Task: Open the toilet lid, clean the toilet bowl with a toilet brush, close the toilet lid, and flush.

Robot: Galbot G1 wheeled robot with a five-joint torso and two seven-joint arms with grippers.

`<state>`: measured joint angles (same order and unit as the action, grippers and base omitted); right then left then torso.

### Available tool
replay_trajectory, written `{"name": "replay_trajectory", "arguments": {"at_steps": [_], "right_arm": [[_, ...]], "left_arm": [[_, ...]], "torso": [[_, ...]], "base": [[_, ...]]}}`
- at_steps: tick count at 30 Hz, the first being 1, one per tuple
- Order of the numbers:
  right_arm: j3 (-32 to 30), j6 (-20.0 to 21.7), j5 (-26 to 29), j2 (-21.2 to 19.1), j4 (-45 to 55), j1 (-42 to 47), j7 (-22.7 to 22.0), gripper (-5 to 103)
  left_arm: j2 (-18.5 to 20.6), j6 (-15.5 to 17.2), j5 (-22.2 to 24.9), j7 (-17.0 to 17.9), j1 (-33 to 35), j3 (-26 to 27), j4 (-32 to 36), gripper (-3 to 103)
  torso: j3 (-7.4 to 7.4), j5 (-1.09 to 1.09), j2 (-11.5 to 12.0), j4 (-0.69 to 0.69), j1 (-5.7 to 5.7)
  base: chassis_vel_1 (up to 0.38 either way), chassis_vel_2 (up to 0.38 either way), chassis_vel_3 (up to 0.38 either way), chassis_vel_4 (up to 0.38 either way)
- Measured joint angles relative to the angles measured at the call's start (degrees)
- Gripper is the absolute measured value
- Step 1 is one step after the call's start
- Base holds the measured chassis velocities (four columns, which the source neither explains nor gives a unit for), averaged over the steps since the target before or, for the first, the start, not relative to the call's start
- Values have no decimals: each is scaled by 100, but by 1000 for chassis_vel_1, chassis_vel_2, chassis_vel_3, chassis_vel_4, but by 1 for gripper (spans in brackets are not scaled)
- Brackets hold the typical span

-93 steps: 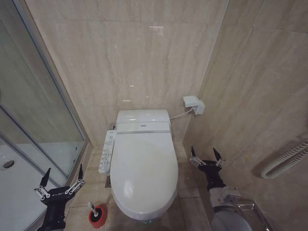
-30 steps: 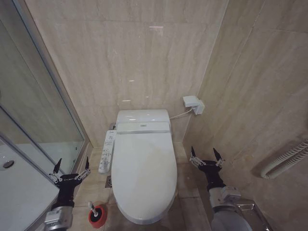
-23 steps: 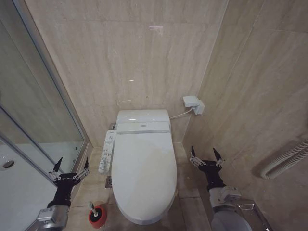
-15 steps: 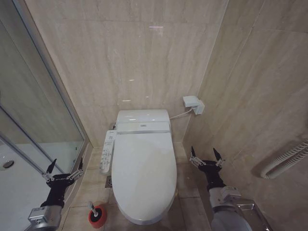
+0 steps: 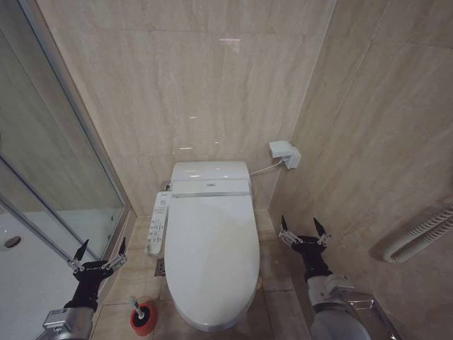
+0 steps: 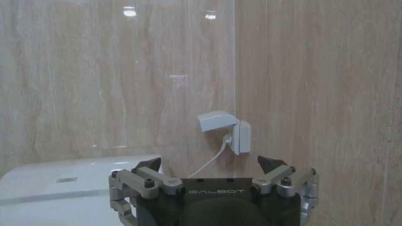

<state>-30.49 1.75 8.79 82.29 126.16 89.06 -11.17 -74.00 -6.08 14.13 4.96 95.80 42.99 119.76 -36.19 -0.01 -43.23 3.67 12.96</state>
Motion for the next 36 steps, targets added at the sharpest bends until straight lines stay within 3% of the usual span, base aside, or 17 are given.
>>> {"name": "replay_trajectory", "arguments": {"at_steps": [9,16,36], "right_arm": [[0,0,0,0,0,0,0,100],[0,0,0,0,0,0,0,100],[0,0,0,0,0,0,0,100]], "left_arm": [[-254,-216,-253,140,-51,-398,-195,100],[-431,-387,-504,-54,-131,-414,-355,100],[-272,-606,-535,-13,-39,-117,-69,100]], "torso": [[0,0,0,0,0],[0,0,0,0,0],[1,1,0,-1,-1]], "base": [[0,0,0,0],[0,0,0,0],[-5,2,3,-6]]}}
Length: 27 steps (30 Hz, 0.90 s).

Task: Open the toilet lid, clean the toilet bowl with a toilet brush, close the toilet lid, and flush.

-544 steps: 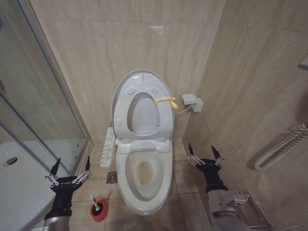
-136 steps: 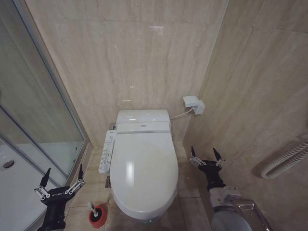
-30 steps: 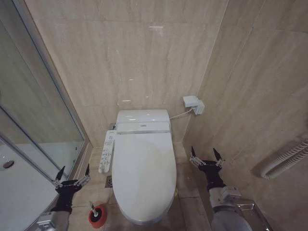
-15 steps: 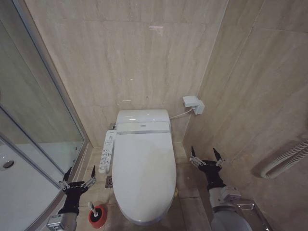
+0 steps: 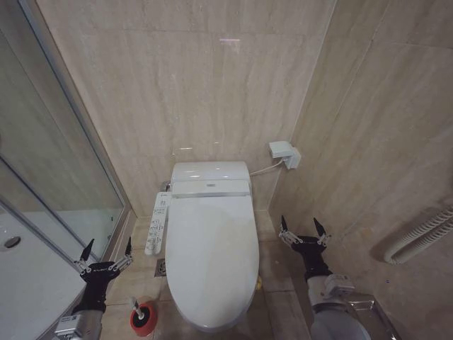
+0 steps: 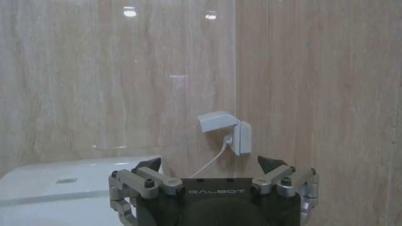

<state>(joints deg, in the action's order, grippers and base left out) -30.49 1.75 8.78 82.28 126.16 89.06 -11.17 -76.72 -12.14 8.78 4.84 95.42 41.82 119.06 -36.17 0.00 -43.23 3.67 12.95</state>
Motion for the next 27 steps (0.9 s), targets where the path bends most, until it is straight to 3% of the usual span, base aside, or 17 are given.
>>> {"name": "replay_trajectory", "arguments": {"at_steps": [27], "right_arm": [[0,0,0,0,0,0,0,100]], "left_arm": [[-104,-77,-125,39,-190,-364,-95,100]], "torso": [[0,0,0,0,0]], "base": [[-72,73,72,-77]]}}
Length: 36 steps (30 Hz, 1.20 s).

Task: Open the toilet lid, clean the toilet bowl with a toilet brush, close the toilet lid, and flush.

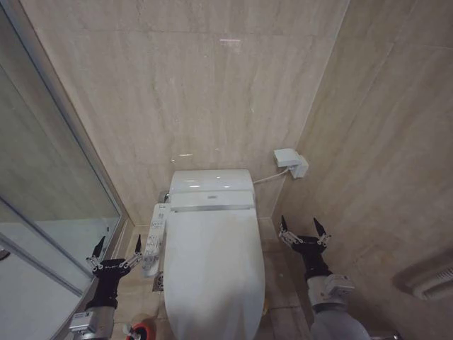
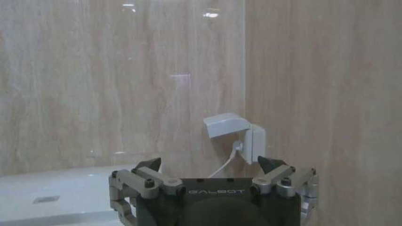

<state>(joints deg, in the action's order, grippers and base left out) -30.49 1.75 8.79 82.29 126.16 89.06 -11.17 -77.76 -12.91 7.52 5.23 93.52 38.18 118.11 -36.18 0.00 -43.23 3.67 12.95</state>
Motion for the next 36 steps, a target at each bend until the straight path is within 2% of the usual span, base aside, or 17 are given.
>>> {"name": "replay_trajectory", "arguments": {"at_steps": [36], "right_arm": [[0,0,0,0,0,1,0,100]], "left_arm": [[35,-50,-34,-63,-144,-127,-108,100]], "torso": [[1,0,-1,0,-2]], "base": [[-35,31,32,-29]]}}
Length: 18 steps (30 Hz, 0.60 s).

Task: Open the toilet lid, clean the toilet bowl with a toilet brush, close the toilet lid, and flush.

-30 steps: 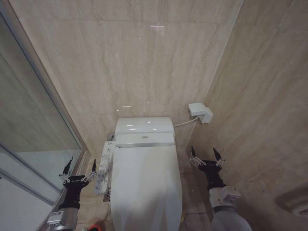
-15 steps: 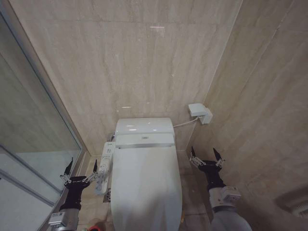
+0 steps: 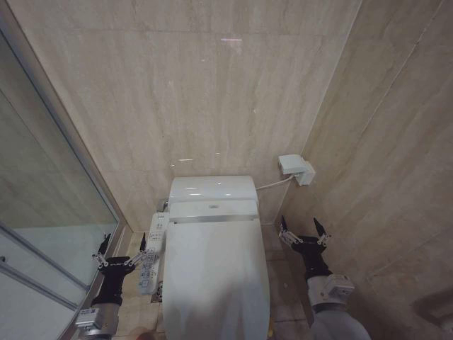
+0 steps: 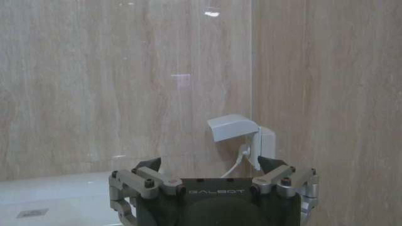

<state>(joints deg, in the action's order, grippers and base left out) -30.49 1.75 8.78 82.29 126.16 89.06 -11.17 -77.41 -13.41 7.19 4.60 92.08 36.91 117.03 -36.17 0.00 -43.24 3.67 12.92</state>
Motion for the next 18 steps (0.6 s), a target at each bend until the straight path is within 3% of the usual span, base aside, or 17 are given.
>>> {"name": "replay_trajectory", "arguments": {"at_steps": [13,18], "right_arm": [[0,0,0,0,0,-2,0,100],[0,0,0,0,0,0,0,100]], "left_arm": [[61,11,30,70,-158,-7,-90,100],[223,200,174,264,-535,44,-270,100]], "torso": [[-2,0,2,0,4],[-1,1,1,1,2]], "base": [[-34,34,37,-30],[0,0,0,0]]}}
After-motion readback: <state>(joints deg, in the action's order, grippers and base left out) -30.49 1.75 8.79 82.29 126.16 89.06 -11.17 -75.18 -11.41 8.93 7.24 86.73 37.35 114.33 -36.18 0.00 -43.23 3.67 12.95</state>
